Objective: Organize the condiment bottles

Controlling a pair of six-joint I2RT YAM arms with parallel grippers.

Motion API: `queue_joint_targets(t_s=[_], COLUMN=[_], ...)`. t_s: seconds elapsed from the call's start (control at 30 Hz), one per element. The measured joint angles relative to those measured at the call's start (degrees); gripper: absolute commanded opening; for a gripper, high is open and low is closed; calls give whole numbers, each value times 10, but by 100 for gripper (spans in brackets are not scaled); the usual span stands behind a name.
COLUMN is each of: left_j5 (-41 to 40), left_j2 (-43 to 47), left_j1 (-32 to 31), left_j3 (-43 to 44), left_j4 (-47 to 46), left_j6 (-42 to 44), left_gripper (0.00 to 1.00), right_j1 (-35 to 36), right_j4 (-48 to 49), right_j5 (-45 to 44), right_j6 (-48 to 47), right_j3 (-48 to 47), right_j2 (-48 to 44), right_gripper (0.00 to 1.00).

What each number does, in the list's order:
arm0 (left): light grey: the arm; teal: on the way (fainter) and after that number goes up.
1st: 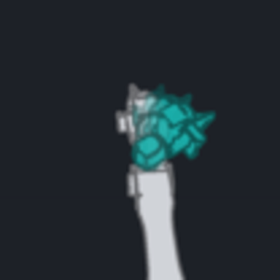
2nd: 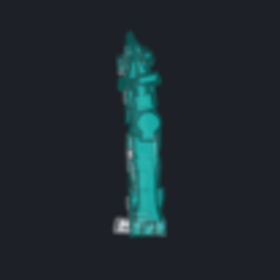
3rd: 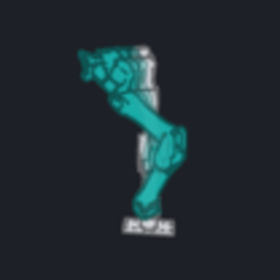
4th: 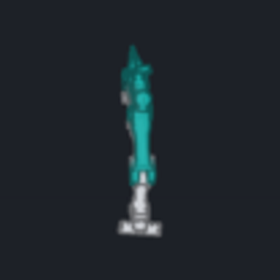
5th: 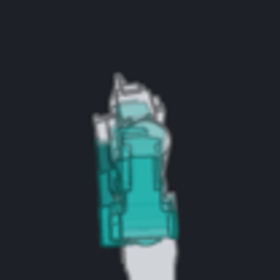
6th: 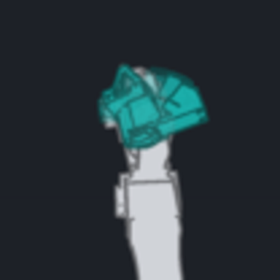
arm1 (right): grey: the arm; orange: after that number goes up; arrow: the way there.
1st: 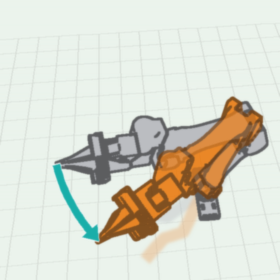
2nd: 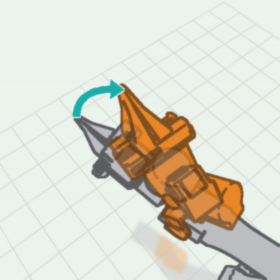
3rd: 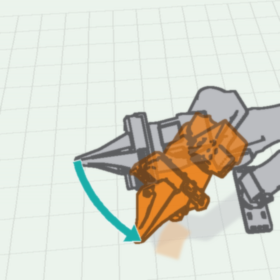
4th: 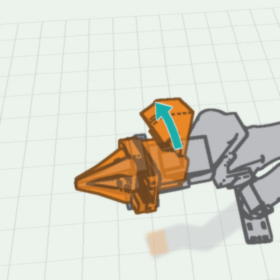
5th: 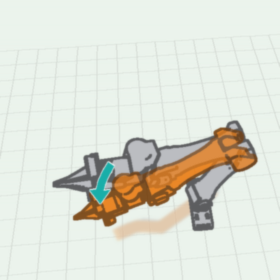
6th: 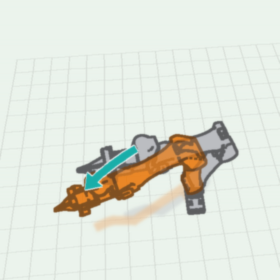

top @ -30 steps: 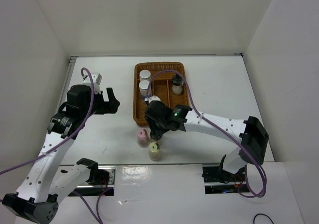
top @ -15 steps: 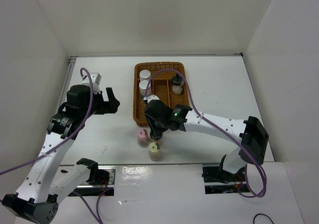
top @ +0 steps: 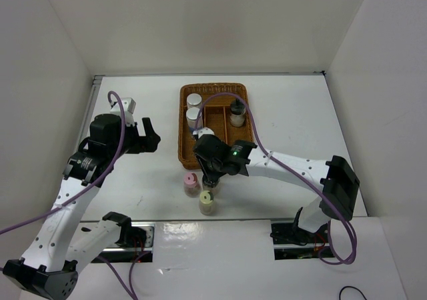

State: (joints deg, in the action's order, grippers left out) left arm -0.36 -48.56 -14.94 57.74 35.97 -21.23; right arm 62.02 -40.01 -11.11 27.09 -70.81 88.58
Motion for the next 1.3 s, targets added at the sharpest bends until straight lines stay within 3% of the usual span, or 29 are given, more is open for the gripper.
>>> queue_joint_targets(t_s=[0.03, 0.17, 0.3, 0.77, 1.07, 1.3], left_j5=[0, 0, -1, -8, -8, -8], left_j2=[0, 0, 0, -1, -4, -4], left_j1=[0, 0, 0, 0, 0, 0], left_j3=[0, 0, 0, 0, 0, -4], left_j4=[0, 0, 0, -1, -4, -11], left_j6=[0, 0, 0, 0, 0, 0], left_gripper=[100, 100, 100, 100, 100, 100], right_j1=[0, 0, 1, -15, -101, -183], right_j4=[0, 0, -3, -138, -164, -137], right_j5=[0, -7, -7, -49, -117, -141], right_j6=[0, -3, 0, 36, -30, -103], right_j3=[0, 0, -1, -58, -151, -162], right_j2=[0, 0, 1, -38, -47, -38], right_gripper=[30, 15, 4, 2, 1, 1])
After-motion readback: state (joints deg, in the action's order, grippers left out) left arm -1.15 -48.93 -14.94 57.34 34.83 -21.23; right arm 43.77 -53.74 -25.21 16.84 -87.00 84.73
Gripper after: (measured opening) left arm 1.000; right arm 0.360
